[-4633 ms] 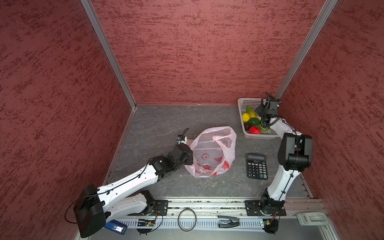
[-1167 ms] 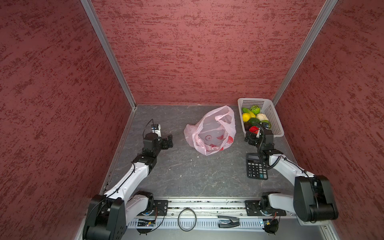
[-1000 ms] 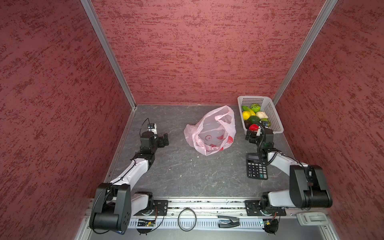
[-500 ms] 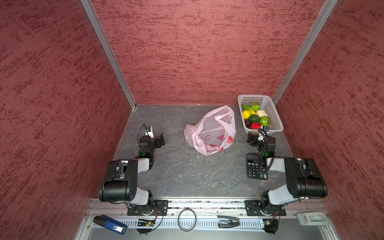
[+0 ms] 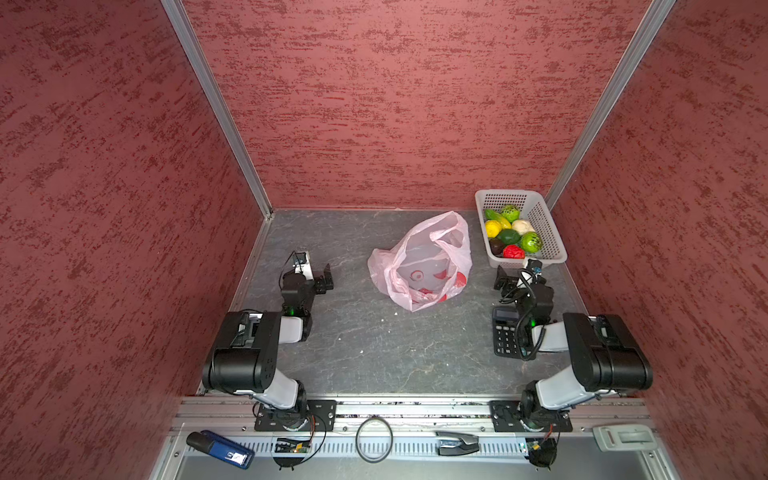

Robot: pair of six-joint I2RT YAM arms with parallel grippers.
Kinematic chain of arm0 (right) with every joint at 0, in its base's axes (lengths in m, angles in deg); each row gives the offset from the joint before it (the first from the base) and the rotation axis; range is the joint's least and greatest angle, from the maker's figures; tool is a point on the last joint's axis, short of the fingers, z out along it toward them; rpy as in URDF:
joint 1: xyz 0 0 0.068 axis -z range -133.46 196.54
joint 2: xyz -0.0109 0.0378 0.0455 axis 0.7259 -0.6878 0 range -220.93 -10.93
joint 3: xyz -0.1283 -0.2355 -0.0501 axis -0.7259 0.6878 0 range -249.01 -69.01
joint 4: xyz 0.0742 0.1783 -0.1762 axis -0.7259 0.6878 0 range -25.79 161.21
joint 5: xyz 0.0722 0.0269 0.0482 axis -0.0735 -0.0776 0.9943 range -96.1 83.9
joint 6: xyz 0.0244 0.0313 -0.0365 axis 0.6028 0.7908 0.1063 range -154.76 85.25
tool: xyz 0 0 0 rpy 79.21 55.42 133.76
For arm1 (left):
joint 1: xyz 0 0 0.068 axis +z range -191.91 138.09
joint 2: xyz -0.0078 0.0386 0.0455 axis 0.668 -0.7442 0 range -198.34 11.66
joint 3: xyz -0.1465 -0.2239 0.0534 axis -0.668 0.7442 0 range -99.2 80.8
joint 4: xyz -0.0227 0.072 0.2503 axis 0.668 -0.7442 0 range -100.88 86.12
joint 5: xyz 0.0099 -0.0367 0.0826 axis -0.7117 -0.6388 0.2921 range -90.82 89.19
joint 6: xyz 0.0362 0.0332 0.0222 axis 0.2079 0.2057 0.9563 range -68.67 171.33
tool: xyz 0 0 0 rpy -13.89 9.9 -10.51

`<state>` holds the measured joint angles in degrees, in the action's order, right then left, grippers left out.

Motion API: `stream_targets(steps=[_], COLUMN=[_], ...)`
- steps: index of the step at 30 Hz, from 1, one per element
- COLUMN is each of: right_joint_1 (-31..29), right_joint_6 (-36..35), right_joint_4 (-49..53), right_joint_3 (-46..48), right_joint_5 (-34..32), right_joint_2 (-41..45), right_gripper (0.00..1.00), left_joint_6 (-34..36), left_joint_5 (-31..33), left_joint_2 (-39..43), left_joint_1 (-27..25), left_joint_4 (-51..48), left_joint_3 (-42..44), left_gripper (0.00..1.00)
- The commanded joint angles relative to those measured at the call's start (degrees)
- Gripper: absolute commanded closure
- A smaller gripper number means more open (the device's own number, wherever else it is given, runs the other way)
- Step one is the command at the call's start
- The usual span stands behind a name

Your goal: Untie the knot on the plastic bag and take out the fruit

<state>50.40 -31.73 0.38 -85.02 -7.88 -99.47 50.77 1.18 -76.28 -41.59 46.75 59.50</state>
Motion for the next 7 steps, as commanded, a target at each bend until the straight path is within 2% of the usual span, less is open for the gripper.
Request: stream_targets(steps=[1, 7], right_joint_1=[0.14, 0.14], right_joint_6=[0.04, 0.05], right_joint_4=[-2.6, -2.83], right_joint_3=[0.04, 0.21], right_joint_5=[-1.57, -1.38], right_joint_2=[-0.19, -0.06], right_gripper=[0.01, 0.01], left_joint_6=[0.59, 0.63], left_joint_5=[0.35, 0.29], left_joint_2=[-0.08, -0.04], left_joint_1=[0.29, 0.29], left_joint_4=[1.66, 1.66], left_joint_3=[0.12, 0.12], left_gripper=[0.0, 0.0])
